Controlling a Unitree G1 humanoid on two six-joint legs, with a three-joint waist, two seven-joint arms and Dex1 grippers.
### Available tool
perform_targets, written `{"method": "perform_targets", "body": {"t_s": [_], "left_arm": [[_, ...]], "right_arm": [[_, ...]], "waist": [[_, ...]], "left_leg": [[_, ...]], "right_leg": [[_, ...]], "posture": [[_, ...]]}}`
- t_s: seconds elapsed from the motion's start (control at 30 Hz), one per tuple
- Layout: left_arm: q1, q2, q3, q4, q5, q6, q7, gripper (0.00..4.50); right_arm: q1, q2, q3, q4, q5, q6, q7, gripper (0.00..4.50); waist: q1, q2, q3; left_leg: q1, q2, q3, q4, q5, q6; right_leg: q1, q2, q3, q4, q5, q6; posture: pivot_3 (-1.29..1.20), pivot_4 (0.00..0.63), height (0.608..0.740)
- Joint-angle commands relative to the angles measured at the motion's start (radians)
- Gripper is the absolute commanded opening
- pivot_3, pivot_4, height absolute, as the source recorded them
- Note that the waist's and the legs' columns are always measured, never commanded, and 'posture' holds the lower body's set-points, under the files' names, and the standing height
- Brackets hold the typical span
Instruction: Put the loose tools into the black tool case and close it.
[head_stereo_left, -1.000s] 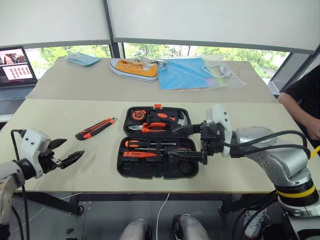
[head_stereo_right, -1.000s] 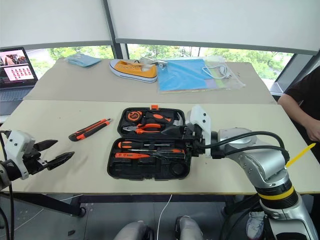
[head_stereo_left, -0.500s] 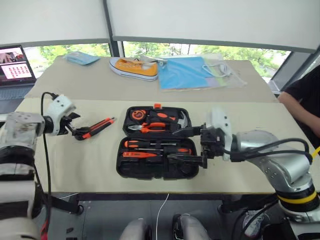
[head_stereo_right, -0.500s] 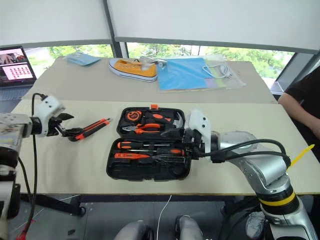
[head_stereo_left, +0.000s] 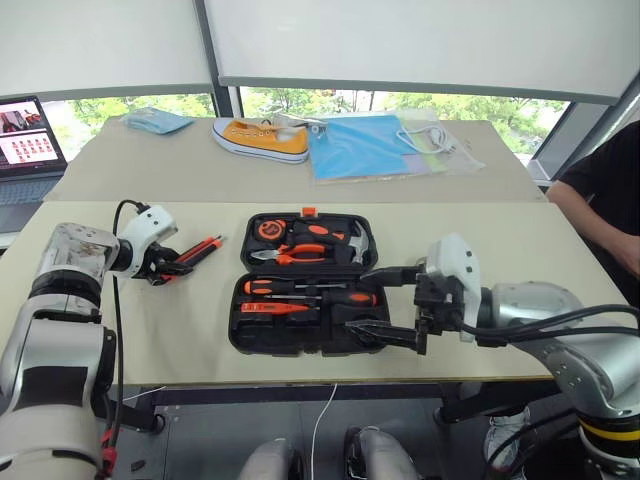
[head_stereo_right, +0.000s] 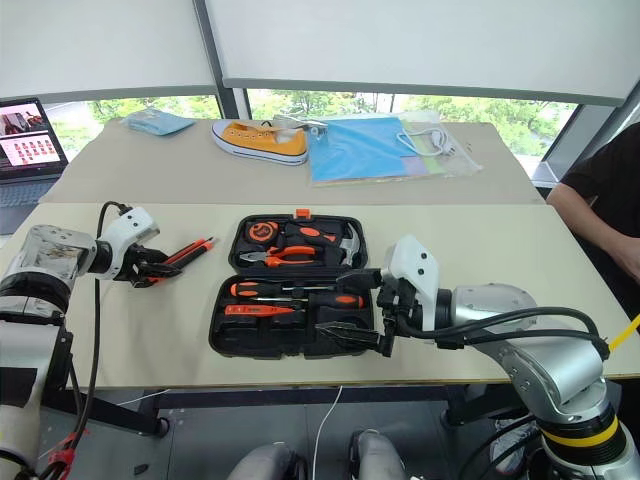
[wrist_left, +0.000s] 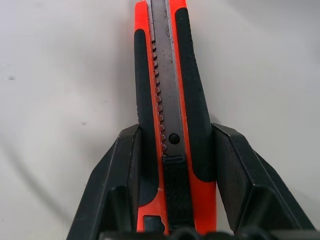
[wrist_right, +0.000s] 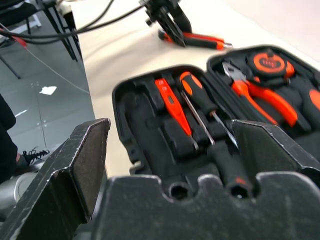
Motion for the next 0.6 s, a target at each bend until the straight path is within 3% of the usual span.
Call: {"method": "perform_targets", "body": {"t_s": [0.03, 0.07, 0.17, 0.3, 0.4, 0.6], "left_arm": [[-0.041, 0.053, 0.068, -0.237, -0.134, 0.021, -0.262, 1.6], [-0.001, 0.067, 0.06, -0.365, -0.188, 0.054, -0.32, 1.6], [0.136, 0.134, -0.016, -0.782, -0.409, 0.231, -0.385, 1.6], [0.253, 0.174, -0.102, -1.076, -0.479, 0.358, -0.385, 1.6], [0.304, 0.161, -0.151, -1.19, -0.484, 0.421, -0.385, 1.6], [0.31, 0.072, -0.216, -1.204, -0.412, 0.454, -0.321, 1.6]], "right_arm": [[0.038, -0.039, -0.065, -0.045, 0.048, 0.017, 0.009, 4.5], [0.058, -0.055, -0.08, -0.051, 0.071, 0.03, 0.018, 4.5], [0.114, -0.101, -0.114, -0.083, 0.109, 0.037, 0.047, 4.5], [0.137, -0.12, -0.122, -0.101, 0.11, 0.029, 0.032, 4.5], [0.138, -0.118, -0.121, -0.106, 0.112, 0.032, 0.015, 4.5], [0.156, -0.109, -0.123, -0.13, 0.129, 0.034, -0.034, 4.5]], "waist": [[0.004, -0.003, 0.002], [0.005, -0.003, 0.002], [0.002, -0.003, 0.002], [-0.001, -0.002, 0.002], [0.0, -0.002, 0.002], [0.013, -0.002, 0.002]], "left_leg": [[-0.004, 0.0, 0.0, 0.001, 0.0, 0.0], [-0.007, 0.0, -0.001, 0.004, 0.0, 0.0], [-0.009, -0.001, -0.001, 0.006, 0.0, 0.001], [-0.002, -0.002, -0.001, 0.003, 0.0, 0.001], [-0.002, -0.001, -0.001, 0.003, 0.0, 0.001], [-0.001, 0.0, -0.001, 0.003, 0.002, -0.001]], "right_leg": [[-0.003, 0.0, -0.001, 0.001, 0.0, 0.0], [-0.006, -0.001, -0.002, 0.002, 0.004, -0.007], [-0.006, -0.003, -0.005, 0.001, 0.005, -0.008], [0.002, -0.004, -0.007, -0.004, 0.004, -0.007], [0.003, -0.004, -0.007, -0.003, 0.002, -0.004], [0.004, -0.003, -0.006, -0.001, -0.001, 0.001]], "posture": [[0.0, 0.15, 0.718], [0.0, 0.15, 0.718], [0.0, 0.15, 0.718], [0.0, 0.15, 0.718], [0.0, 0.15, 0.718], [0.0, 0.15, 0.718]]}}
